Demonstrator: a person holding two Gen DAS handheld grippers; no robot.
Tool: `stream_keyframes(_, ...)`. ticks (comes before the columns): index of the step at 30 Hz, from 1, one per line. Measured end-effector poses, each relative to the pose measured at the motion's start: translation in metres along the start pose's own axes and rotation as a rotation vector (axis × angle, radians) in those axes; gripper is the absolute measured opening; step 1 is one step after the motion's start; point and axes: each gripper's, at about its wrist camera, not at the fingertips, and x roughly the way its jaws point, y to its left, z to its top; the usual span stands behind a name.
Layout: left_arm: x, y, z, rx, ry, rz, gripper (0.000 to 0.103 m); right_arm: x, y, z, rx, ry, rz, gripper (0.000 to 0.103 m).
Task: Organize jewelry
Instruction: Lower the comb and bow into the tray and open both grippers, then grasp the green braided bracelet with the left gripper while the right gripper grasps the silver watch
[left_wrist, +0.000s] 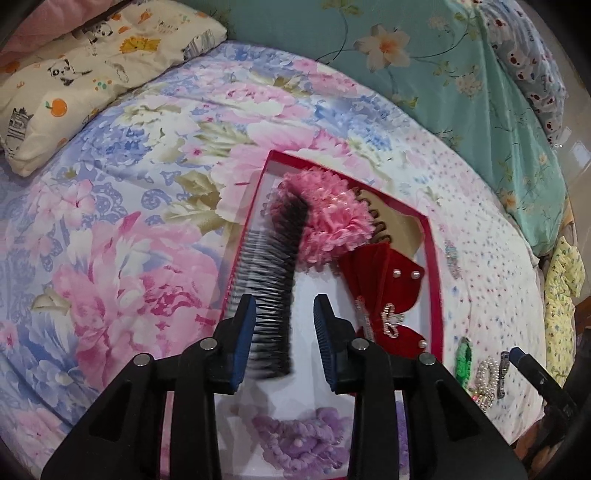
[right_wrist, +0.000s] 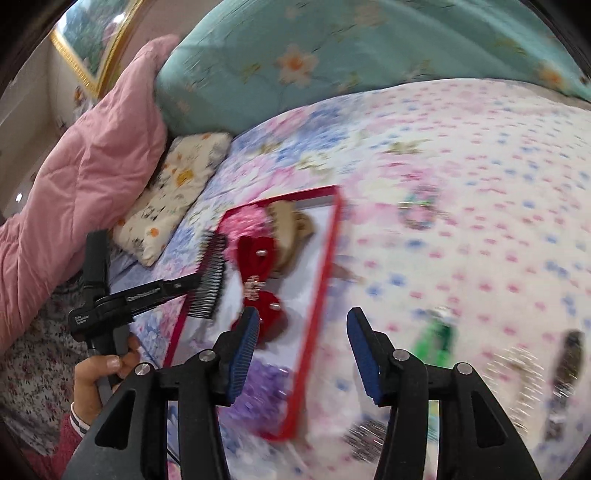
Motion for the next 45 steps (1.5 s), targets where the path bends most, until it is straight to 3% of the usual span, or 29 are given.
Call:
stream_keyframes(10, -0.022, -0.028, -0.008, 0.048, -0.026, -0.026, 0.032, -0.069, -0.086, -0.02, 0.16, -0.066, -0.172, 0.053)
stream_keyframes(16, -0.034, -0.055, -0.016, 0.08, -0.023, -0.082, 0.032, -0.092, -0.109, -0.035, 0.208, -0.091, -0.222, 0.053)
stream_keyframes(19, -0.04, -0.072, -0.022, 0.099, -0.02, -0.111, 0.042, -0.101, -0.116, -0.041, 0.22, -0.1, -0.25, 0.053)
stream_keyframes(22, -0.045, -0.086, -0.028, 0.116, -0.016, -0.141, 0.043, -0.106, -0.121, -0.044, 0.226, -0.104, -0.264, 0.053)
stream_keyframes(32, -0.036, -0.143, -0.057, 0.206, 0.058, -0.196, 0.043, -0.101, -0.122, -0.048, 0.196, -0.085, -0.292, 0.053)
stream_keyframes(45, 0.012, -0.195, -0.089, 0.289, 0.188, -0.189, 0.043, -0.063, -0.131, -0.04, 0.139, -0.016, -0.366, 0.053)
